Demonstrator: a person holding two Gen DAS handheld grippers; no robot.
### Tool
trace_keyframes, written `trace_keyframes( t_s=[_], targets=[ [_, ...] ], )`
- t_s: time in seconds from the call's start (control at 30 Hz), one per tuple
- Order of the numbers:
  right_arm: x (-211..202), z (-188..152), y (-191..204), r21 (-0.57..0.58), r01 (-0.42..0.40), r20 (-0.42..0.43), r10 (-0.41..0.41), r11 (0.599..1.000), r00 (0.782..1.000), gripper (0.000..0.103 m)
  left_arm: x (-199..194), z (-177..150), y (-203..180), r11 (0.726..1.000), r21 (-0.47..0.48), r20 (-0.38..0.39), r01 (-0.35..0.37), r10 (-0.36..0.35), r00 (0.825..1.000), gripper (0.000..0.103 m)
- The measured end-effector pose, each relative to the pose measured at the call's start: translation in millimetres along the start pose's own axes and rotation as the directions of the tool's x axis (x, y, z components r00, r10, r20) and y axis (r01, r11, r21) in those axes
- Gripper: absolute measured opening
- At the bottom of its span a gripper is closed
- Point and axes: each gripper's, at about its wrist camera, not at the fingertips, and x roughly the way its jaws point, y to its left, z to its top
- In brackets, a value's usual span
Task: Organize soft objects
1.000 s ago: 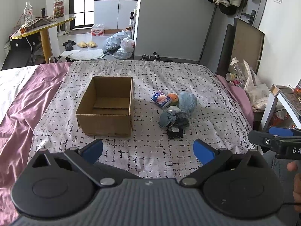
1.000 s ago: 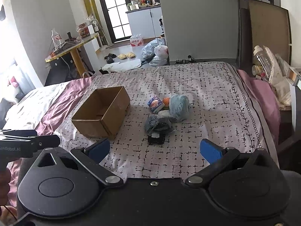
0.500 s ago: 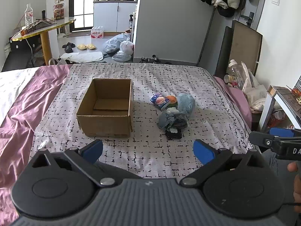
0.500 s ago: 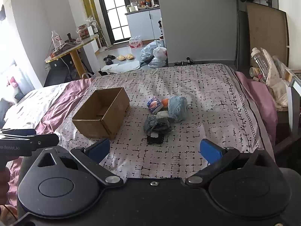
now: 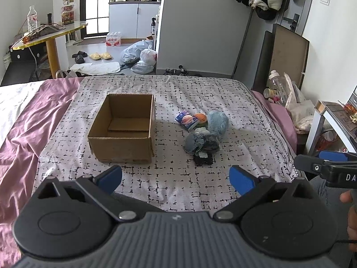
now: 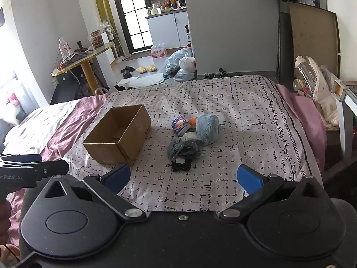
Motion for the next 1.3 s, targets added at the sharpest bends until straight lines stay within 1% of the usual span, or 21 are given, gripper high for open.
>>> trace_keyframes(
  t_s=[0.2,0.47,0.6,0.87,0.93,1.03,1.17,1.23,1.3],
  targets=[
    [0,-1,0,0.001,0.001,0.001,-0.001,1.0,1.0,0.103,2,1,-4,1.0,0.004,-0.004,0.001,-0.001,1.0,0.102],
    [7,1,-3,0.006,-0.02,-0.01,0.02,1.0,1.0,0.103,10,4,-7,1.0,-0.004,0.001,0.0,0.0,1.0,0.102],
    [17,1,-9,0.025,-0.049,-0.025,0.05,0.998,0.998,0.103,18,5,-6,1.0,-0.005,0.003,0.004,-0.004,1.0,0.102],
    [45,4,-19,0.043,-0.052,-0.043,0.054,0.998,0.998,0.102,48,9,-1,0.998,-0.047,-0.014,0.033,-0.034,0.999,0.1],
    [52,6,-22,0.05,-0.055,-0.053,0.057,0.997,0.997,0.097,57,11,-1,0.998,-0.056,-0.019,0.041,-0.042,0.999,0.1],
    [66,8,-27,0.075,-0.063,-0.074,0.069,0.995,0.995,0.094,69,14,-3,0.998,-0.057,-0.023,0.038,-0.04,0.999,0.099],
    [82,12,-33,0.098,-0.077,-0.091,0.086,0.992,0.992,0.09,87,20,-3,0.997,-0.069,-0.037,0.044,-0.047,0.998,0.094],
    [91,14,-35,0.11,-0.087,-0.1,0.098,0.99,0.99,0.082,96,23,-3,0.996,-0.073,-0.048,0.046,-0.05,0.998,0.09],
    [100,17,-39,0.129,-0.095,-0.112,0.11,0.987,0.988,0.077,106,26,-4,0.996,-0.078,-0.056,0.051,-0.056,0.997,0.087]
  ],
)
